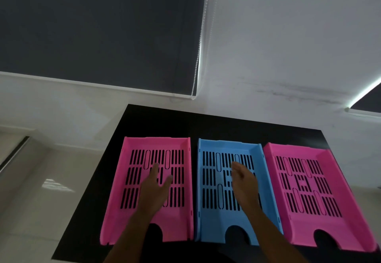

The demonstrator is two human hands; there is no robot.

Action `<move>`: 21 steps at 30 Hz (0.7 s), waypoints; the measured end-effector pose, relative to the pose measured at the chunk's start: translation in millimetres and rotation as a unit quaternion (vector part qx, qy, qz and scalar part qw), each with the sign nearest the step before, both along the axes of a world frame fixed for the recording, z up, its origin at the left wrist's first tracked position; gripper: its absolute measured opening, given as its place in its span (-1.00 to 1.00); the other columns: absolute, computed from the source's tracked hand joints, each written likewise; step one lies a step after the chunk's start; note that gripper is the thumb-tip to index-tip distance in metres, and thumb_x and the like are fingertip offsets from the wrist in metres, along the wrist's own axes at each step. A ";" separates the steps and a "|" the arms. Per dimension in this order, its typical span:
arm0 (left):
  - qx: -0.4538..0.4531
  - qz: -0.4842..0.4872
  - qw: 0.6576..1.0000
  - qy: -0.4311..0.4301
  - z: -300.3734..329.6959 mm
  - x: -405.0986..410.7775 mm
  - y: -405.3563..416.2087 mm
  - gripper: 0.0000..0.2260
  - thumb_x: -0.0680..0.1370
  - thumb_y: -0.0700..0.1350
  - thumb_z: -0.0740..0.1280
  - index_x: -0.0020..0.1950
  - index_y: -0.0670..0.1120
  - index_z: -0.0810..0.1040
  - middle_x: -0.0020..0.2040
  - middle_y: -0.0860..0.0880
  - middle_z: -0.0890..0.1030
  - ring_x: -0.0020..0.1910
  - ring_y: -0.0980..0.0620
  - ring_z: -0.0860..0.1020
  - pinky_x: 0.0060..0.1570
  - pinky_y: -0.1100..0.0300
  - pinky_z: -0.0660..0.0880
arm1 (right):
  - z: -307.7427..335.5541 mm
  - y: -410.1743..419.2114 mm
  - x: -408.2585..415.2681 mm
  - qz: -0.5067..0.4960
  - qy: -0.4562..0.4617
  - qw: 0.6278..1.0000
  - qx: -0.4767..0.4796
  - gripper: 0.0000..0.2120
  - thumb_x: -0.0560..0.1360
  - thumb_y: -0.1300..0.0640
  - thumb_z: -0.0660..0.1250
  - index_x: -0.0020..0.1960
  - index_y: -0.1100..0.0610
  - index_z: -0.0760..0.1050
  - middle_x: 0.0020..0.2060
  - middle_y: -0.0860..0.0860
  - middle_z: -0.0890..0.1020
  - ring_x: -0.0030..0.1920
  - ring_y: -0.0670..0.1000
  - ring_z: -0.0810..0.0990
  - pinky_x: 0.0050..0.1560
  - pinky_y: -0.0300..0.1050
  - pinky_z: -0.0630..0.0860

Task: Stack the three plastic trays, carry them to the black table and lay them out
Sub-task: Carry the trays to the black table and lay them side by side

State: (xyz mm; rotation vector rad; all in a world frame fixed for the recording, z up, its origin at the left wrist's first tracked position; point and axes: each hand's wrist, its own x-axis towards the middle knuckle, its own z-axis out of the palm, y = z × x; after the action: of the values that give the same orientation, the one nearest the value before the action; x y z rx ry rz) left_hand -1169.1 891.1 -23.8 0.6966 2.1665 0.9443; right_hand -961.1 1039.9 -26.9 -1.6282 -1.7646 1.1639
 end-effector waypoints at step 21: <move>-0.086 -0.157 0.984 0.013 -52.8 103.7 50.9 -0.25 0.64 -0.20 0.23 0.61 -0.03 -0.25 0.50 -0.37 0.34 0.30 -0.46 0.46 0.28 -0.24 0.49 | -53.5 21.3 151.4 -0.012 -0.081 0.996 -0.030 -0.49 0.65 0.26 0.20 0.58 0.10 0.21 -0.42 0.01 0.45 -0.50 -0.12 0.37 -0.56 -0.34 0.39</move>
State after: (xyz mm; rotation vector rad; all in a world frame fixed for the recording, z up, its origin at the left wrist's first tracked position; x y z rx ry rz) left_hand -1065.4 942.0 -76.6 0.9339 2.0517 0.5806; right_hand -809.7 1061.2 -80.3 -1.8187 -1.8195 1.1113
